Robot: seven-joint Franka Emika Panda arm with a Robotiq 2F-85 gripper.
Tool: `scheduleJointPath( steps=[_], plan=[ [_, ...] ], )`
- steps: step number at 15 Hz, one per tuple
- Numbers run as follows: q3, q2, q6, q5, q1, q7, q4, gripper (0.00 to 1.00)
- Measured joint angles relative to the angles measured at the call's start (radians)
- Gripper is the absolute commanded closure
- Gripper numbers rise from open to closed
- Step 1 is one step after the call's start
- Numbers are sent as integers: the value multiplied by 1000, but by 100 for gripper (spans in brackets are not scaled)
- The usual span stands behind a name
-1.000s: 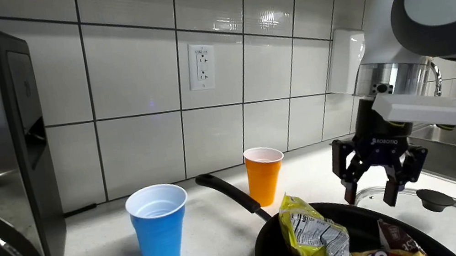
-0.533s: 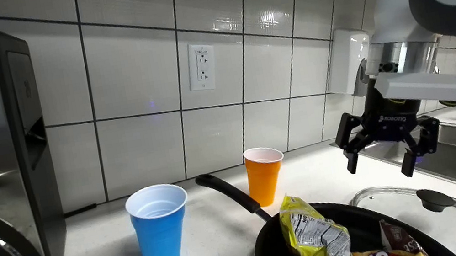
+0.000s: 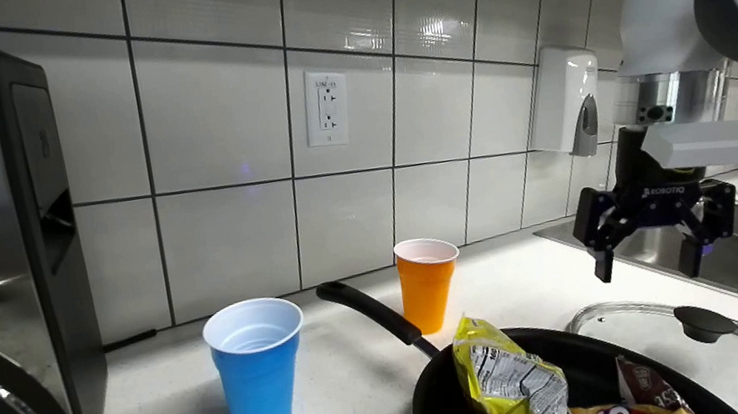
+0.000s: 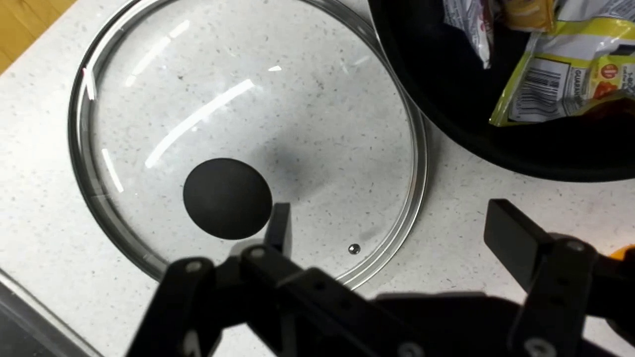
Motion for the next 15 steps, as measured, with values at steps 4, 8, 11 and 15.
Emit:
scheduleJointPath(
  steps=[4,8,11,15],
  plan=[
    [-4,-28,27,-15,-21,-151,-50,0],
    [-26,-54,80,46,-49,-391,-107,0],
    [-54,-60,93,105,-70,-583,-136,0],
    [-77,-57,93,141,-91,-685,-146,0]
  ],
)
